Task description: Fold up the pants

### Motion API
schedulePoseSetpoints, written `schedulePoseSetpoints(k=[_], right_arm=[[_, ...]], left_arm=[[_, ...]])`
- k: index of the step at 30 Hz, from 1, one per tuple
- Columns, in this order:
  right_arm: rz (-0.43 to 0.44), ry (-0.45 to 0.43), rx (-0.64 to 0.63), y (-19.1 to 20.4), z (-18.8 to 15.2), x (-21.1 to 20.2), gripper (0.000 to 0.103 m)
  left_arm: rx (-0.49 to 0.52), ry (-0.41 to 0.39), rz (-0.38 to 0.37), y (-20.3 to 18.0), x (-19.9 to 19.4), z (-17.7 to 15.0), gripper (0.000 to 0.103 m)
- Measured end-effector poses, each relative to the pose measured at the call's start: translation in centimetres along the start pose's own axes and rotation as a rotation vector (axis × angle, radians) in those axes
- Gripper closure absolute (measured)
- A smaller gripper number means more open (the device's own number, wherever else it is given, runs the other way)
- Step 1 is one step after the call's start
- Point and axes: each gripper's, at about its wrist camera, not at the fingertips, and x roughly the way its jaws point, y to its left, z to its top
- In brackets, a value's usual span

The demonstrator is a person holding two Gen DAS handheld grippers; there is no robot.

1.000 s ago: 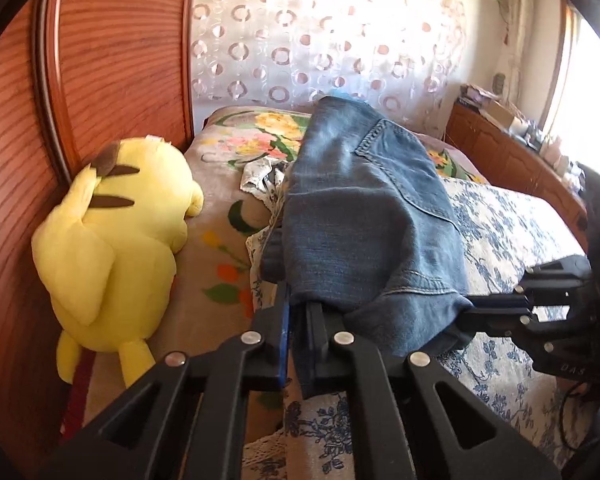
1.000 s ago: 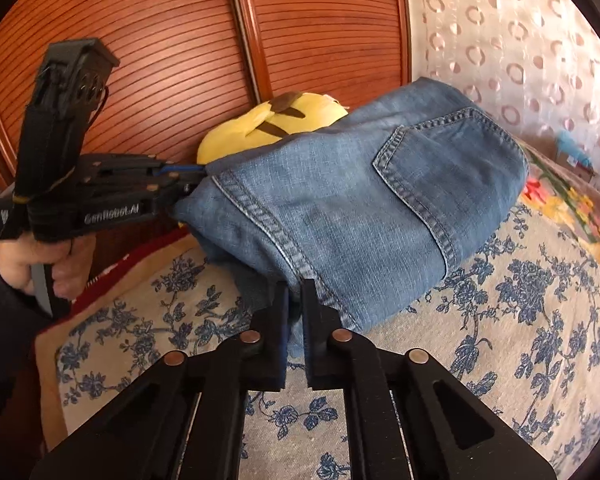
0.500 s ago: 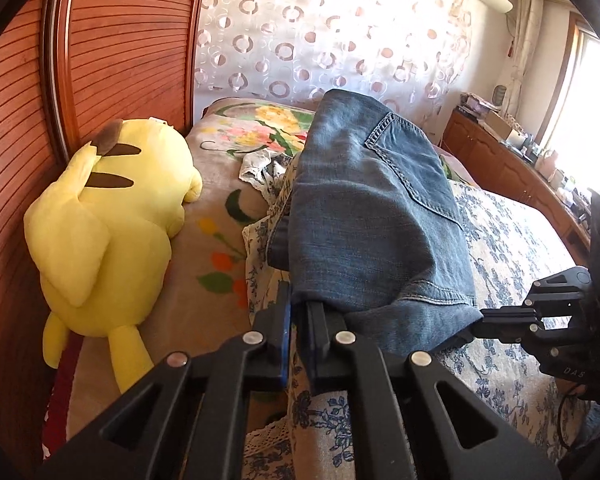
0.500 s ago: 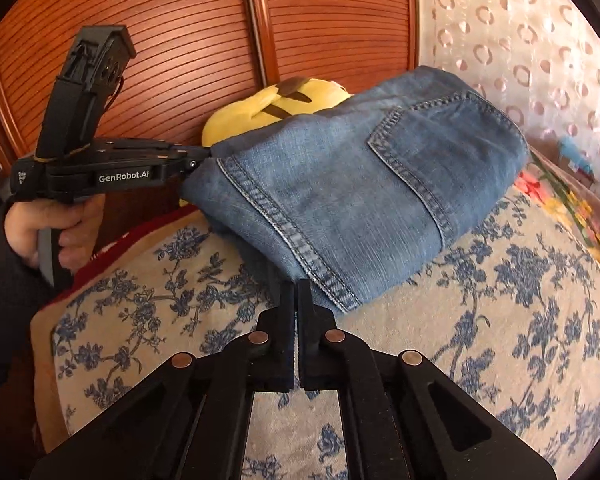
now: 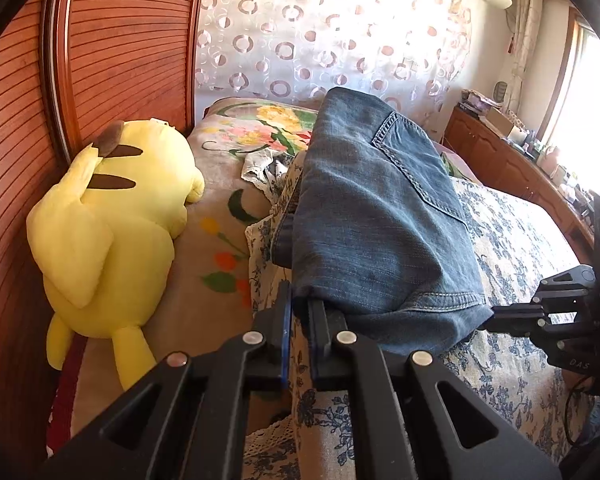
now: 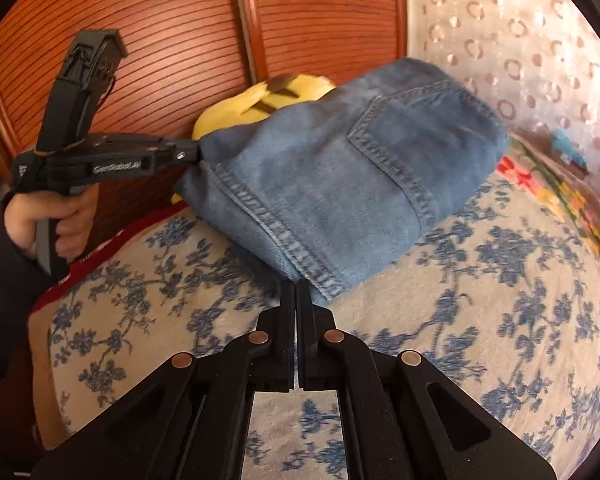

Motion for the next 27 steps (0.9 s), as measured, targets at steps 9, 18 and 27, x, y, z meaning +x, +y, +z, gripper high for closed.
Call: schedulePoseSetpoints(k=[9,18,27], right_arm=[[0.031,-0.041,0.034,-0.2,0.2,-0.9,0.103],[-0.017,-0.130,0.058,-0.2,2.0,-3.0,0.082],[-0.027,-0.073,0.069,-0.2,2.0,0.1,0.079]], left_arm=[[0.038,-0.028,0.073,-1.7,-2.7,-0.1,0.097],[0.085,-0.096,0.067,-4.2,-5.6,1.2,0.065],[0.101,-0.030,0.082,-5.5,-1.6,1.4,0.065]])
